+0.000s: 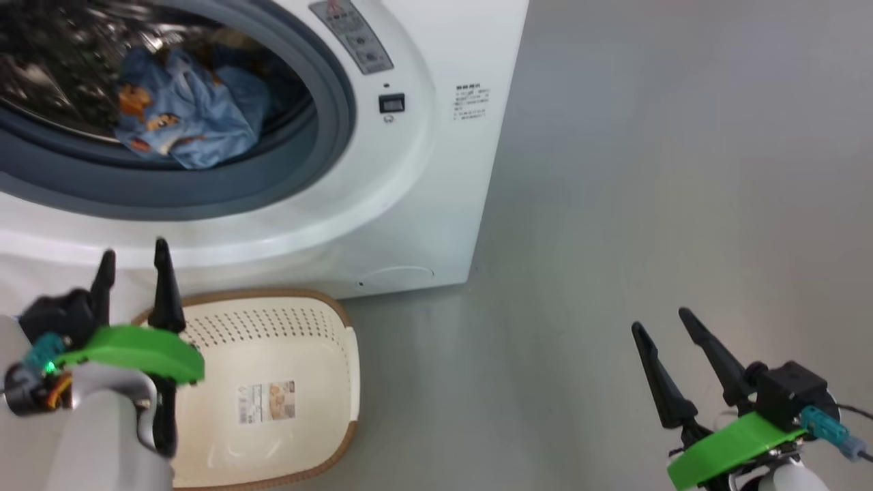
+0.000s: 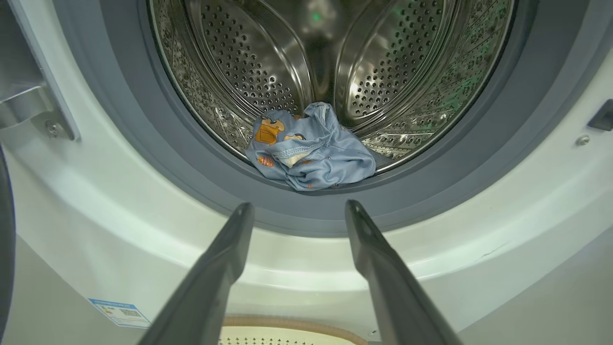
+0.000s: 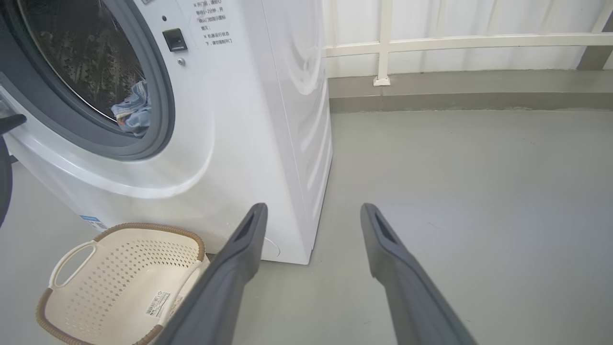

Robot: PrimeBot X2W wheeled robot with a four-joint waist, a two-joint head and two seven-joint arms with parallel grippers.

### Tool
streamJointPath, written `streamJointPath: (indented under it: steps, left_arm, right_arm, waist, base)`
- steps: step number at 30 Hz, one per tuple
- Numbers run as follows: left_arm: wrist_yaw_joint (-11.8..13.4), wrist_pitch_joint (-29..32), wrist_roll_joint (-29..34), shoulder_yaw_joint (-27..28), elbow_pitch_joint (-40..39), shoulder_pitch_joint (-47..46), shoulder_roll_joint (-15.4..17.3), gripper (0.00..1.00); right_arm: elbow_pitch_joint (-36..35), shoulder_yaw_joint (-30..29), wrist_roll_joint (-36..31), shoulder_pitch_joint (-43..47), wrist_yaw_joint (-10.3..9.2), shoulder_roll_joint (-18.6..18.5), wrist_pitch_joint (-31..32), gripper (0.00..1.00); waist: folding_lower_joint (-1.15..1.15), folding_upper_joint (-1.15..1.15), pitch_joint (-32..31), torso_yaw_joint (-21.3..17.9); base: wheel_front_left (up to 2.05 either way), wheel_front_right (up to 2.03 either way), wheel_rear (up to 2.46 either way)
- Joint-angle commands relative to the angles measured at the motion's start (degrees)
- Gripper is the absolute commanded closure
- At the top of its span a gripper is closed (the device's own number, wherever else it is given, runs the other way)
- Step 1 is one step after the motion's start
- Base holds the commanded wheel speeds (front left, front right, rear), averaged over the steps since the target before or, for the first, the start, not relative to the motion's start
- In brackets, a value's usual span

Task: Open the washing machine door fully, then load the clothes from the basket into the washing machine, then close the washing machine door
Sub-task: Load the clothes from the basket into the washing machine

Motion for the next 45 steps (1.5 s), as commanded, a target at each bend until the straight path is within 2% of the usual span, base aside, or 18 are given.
streamJointPath:
  steps: [1,18,28,34,45]
  left_arm:
    - [-0.1,-0.3,0.5,1.4,-2.0,1.7,1.7,0.00]
    - [-0.2,-0.3,-1.4,-1.3,-11.8,19.3,0.4,0.00]
    - [-0.2,-0.3,-2.0,-0.7,-19.4,29.1,-0.1,0.00]
    - [-0.2,-0.3,-2.6,-0.5,-22.2,31.0,-0.3,0.00]
    - [-0.2,-0.3,-2.4,-0.9,-22.3,30.3,-0.5,0.00]
  right_arm:
    - [-1.0,0.6,0.7,1.2,0.08,-1.0,-0.3,0.00]
    - [-0.4,-0.2,1.3,6.8,0.08,-2.4,-0.3,0.00]
    - [-0.7,-1.2,1.4,9.7,0.08,-3.0,-0.3,0.00]
    - [-1.0,-1.7,1.3,10.1,0.08,-2.8,-0.3,0.00]
    - [-1.1,-1.7,1.2,9.7,0.08,-2.8,-0.3,0.00]
  waist:
    - [0.00,0.00,-2.0,0.9]
    - [0.00,0.00,-9.1,2.0]
    - [0.00,0.00,-11.6,2.2]
    - [0.00,0.00,-11.3,2.4]
    - [0.00,0.00,-11.1,2.1]
  base:
    - [0.00,0.00,0.00]
    - [0.00,0.00,0.00]
    - [0.00,0.00,0.00]
    - [0.00,0.00,0.00]
    - [0.00,0.00,0.00]
